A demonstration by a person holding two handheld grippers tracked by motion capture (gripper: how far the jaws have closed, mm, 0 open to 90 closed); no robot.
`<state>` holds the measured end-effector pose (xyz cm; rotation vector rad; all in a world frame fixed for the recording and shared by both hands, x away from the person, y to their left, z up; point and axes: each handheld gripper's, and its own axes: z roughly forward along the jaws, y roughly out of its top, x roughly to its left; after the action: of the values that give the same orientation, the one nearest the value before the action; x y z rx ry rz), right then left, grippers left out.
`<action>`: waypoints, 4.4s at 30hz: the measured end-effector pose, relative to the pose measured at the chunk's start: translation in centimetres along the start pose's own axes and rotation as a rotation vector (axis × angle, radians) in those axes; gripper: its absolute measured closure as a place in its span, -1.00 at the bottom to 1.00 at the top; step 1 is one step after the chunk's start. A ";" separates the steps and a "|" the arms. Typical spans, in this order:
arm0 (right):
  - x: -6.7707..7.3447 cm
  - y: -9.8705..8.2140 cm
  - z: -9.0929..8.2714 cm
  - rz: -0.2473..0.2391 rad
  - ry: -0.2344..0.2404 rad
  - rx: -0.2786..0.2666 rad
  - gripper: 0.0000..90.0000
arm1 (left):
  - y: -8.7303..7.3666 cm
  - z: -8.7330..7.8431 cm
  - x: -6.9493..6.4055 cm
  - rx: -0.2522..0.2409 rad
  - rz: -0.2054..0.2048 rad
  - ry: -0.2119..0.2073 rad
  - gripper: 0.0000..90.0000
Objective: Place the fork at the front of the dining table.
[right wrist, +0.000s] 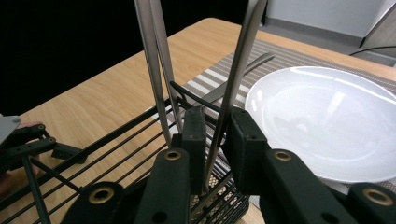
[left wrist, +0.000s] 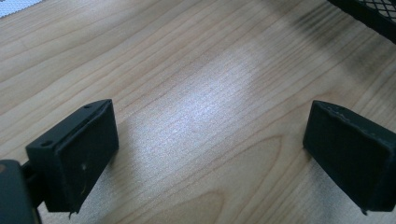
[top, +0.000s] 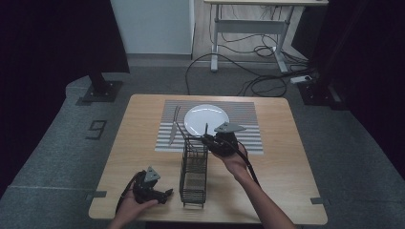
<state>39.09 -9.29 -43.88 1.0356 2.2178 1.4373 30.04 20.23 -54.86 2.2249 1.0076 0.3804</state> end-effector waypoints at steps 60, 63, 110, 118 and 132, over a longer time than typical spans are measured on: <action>-6.6 0.5 -10.6 0.075 -0.329 -0.193 0.92 | 0.0 0.0 0.0 0.002 0.002 -0.002 -0.94; -7.3 0.0 -10.3 0.079 -0.353 -0.174 0.92 | 0.0 0.0 0.0 0.002 0.002 -0.001 -0.94; -13.3 -2.3 -0.7 0.183 -0.472 -0.028 0.91 | 0.1 0.0 0.1 0.005 0.005 -0.004 -0.95; -14.1 -2.2 0.4 0.208 -0.490 -0.017 0.91 | 0.1 0.1 0.1 0.006 0.006 -0.005 -0.95; -15.8 -2.7 1.7 0.280 -0.502 -0.014 0.90 | 0.1 0.1 0.1 0.007 0.007 -0.005 -0.96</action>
<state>49.95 -20.05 -49.06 1.5510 1.7526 1.1243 30.24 20.17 -54.86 2.2352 0.9999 0.3743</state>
